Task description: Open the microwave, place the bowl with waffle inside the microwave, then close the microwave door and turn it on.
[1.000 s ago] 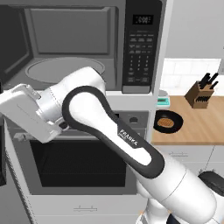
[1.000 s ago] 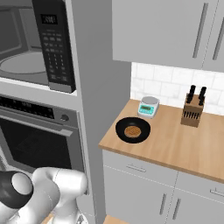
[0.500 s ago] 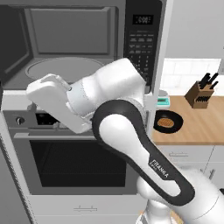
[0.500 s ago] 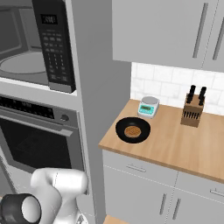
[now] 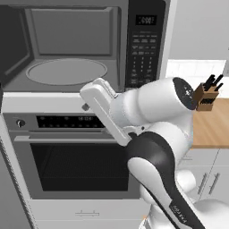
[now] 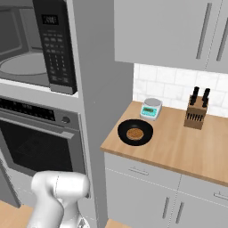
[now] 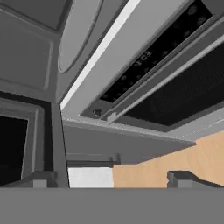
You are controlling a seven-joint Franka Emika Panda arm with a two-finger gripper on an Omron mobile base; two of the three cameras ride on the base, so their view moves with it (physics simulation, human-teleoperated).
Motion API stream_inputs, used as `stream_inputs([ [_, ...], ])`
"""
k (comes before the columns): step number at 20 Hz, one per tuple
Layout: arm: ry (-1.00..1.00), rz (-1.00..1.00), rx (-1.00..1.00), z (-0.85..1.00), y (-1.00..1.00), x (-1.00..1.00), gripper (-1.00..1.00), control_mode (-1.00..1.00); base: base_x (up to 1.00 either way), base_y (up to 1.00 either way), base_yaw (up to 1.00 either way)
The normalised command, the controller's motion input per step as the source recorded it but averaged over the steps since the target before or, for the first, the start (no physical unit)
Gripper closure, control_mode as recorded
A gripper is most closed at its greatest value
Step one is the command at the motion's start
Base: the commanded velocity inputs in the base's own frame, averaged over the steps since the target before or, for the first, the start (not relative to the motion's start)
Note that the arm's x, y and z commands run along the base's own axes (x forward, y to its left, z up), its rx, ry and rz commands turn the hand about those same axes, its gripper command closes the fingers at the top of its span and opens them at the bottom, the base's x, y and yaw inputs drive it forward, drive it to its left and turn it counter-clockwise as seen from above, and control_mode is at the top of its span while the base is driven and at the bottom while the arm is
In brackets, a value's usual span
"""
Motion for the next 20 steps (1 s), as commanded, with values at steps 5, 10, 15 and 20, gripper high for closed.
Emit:
stream_inputs([
  [5, 0.15, -0.50, 0.02, -0.17, -1.00, 0.02, -1.00, -1.00, 0.00, 0.00, 0.00],
  [10, 0.01, -0.35, 0.17, -0.50, -1.00, 0.00, -1.00, -1.00, 0.00, 0.00, 0.00],
  [15, 0.18, -0.33, 0.14, -0.37, -1.00, 0.00, -1.00, -1.00, 0.00, 0.00, 0.00],
  [20, 0.35, -0.23, 0.14, -0.12, -1.00, 0.00, -1.00, -1.00, 0.00, 0.00, 0.00],
])
